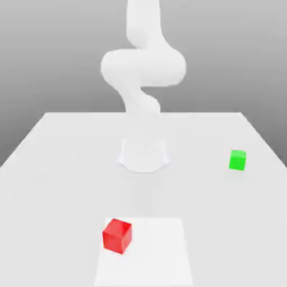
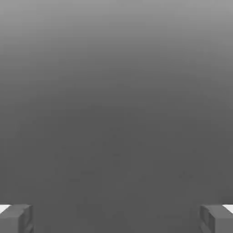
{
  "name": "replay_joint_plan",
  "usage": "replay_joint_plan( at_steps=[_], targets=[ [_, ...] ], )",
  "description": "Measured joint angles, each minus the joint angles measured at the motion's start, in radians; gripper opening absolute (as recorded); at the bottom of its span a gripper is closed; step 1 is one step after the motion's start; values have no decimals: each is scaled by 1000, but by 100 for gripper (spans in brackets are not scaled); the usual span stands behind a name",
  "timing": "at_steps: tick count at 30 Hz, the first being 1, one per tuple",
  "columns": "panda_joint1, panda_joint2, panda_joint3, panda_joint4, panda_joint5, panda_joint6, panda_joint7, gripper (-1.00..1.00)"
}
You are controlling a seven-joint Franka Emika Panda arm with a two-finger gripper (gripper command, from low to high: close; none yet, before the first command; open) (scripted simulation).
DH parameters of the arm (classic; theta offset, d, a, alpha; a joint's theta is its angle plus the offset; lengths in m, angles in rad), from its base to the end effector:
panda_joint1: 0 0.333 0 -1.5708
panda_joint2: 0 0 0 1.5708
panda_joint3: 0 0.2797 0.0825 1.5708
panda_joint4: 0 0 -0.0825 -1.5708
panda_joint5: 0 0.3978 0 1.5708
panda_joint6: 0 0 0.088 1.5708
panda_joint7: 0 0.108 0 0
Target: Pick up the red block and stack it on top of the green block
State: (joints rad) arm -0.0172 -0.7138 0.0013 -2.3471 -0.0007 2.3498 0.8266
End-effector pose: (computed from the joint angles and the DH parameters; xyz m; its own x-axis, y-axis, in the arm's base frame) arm 0.4187 -0.0065 0.6323 0.4989 -0.7431 0.4460 -0.5656 -0.6691 -0.4821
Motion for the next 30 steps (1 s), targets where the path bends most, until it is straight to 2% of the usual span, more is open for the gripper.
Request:
replay_joint_plan(
  at_steps=[19,26,27,30],
  targets=[
    [-112,700,-19,-374,-1,401,211,0],
    [-117,954,-15,-367,18,605,211,0],
    [-118,974,-13,-365,19,622,210,-100],
    [-119,974,-13,-365,18,622,211,-100]
  ],
)
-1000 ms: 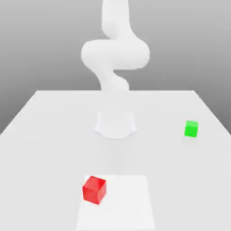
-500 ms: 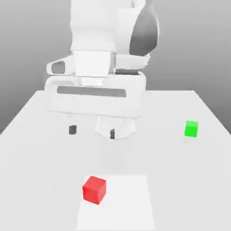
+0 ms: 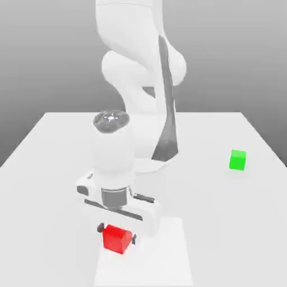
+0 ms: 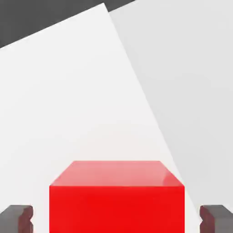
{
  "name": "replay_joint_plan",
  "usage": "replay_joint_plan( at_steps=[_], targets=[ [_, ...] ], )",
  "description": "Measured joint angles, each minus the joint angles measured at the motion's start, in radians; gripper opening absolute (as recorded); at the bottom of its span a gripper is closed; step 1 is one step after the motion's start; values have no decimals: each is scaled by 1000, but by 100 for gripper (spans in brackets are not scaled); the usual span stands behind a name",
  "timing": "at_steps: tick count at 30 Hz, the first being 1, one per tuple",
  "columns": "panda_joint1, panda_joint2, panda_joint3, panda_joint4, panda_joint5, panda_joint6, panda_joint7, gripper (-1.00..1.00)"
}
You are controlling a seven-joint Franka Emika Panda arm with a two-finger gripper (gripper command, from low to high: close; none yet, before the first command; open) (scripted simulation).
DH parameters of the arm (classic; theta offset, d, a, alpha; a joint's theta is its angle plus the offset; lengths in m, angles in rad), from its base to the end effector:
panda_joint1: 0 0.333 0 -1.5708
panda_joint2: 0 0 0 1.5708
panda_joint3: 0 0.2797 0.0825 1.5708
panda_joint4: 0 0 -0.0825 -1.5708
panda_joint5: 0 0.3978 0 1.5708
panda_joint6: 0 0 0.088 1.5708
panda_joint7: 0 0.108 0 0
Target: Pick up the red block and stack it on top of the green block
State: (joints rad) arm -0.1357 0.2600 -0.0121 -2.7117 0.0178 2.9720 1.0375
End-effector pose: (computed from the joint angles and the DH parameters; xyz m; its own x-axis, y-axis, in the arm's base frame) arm 0.3837 -0.0589 0.0960 0.3601 -0.9329 0.0003 -0.9329 -0.3601 -0.0003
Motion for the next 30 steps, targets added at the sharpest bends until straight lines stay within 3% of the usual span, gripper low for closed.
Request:
replay_joint_plan(
  at_steps=[4,10,30],
  targets=[
    [-1,-3,1,-1,-2,-3,2,-100],
    [-2,-198,0,-29,-13,-168,10,-100],
    [580,-716,314,-97,335,-516,-25,-100]
  ],
)
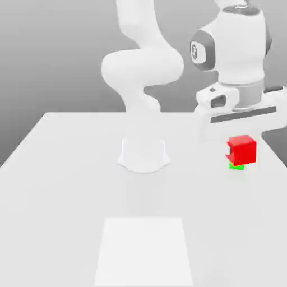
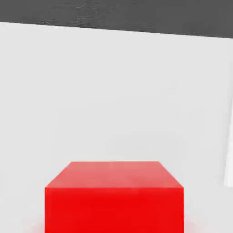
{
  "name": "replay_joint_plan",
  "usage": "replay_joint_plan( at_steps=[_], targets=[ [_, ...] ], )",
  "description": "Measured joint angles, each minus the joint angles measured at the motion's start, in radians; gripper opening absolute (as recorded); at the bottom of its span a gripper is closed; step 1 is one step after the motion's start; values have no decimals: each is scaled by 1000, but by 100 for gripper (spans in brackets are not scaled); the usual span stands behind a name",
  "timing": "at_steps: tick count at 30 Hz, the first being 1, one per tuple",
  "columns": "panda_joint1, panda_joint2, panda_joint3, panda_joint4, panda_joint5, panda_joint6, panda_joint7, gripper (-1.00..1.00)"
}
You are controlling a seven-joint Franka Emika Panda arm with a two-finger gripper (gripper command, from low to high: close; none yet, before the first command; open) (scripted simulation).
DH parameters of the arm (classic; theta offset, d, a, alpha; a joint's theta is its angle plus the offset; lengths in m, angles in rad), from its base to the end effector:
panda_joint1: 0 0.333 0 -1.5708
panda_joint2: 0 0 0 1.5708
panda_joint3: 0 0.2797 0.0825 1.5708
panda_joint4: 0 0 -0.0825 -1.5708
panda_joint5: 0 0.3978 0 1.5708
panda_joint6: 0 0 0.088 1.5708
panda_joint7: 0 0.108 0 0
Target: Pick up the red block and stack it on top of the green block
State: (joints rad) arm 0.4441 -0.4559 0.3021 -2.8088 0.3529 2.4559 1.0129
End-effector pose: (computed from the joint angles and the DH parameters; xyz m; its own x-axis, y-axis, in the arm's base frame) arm 0.2968 0.2519 0.2936 0.8515 -0.5218 -0.0526 -0.5238 -0.8412 -0.1344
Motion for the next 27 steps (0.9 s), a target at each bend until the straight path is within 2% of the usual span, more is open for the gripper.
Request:
replay_joint_plan(
  at_steps=[9,18,22,24,25,27],
  targets=[
    [251,-64,184,-49,98,-14,26,-100],
    [421,48,389,-103,142,107,53,-100],
    [404,181,475,-117,94,235,90,-100],
    [353,272,514,-120,17,324,143,-100],
    [320,322,529,-123,-51,370,189,-100],
    [320,322,529,-123,-52,371,190,-100]
  ],
)
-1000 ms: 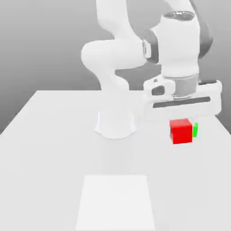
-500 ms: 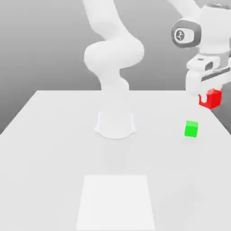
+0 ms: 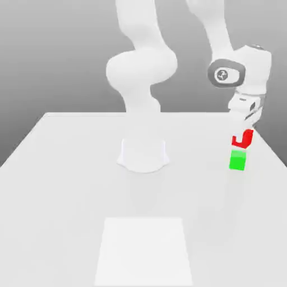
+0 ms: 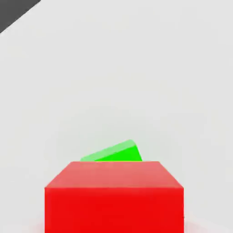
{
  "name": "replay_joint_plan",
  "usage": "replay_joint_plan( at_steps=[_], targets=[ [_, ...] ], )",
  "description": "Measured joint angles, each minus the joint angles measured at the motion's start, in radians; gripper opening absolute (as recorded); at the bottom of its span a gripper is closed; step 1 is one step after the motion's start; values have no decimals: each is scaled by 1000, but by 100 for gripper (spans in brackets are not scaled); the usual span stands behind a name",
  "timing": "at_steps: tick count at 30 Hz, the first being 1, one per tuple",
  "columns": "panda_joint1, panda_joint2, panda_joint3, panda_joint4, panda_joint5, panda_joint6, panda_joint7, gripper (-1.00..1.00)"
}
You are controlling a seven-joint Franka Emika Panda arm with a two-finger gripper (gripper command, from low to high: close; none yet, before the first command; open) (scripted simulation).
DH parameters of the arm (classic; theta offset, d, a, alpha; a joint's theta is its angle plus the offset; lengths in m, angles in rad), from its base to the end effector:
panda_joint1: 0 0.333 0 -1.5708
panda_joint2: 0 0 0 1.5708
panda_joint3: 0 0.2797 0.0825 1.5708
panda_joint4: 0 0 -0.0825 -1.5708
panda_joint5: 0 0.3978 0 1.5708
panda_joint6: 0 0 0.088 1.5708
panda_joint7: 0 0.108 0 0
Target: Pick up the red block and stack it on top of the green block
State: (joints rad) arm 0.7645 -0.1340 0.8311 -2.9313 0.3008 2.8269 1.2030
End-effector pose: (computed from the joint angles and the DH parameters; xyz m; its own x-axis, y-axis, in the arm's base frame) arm 0.0256 0.3385 0.1560 0.9949 0.1011 0.0069 0.1010 -0.9949 0.0011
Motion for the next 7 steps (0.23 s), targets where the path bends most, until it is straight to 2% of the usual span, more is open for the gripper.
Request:
replay_joint_plan(
  at_steps=[1,7],
  targets=[
    [0,0,0,0,0,0,0,100],
    [0,0,0,0,0,0,0,100]
  ],
)
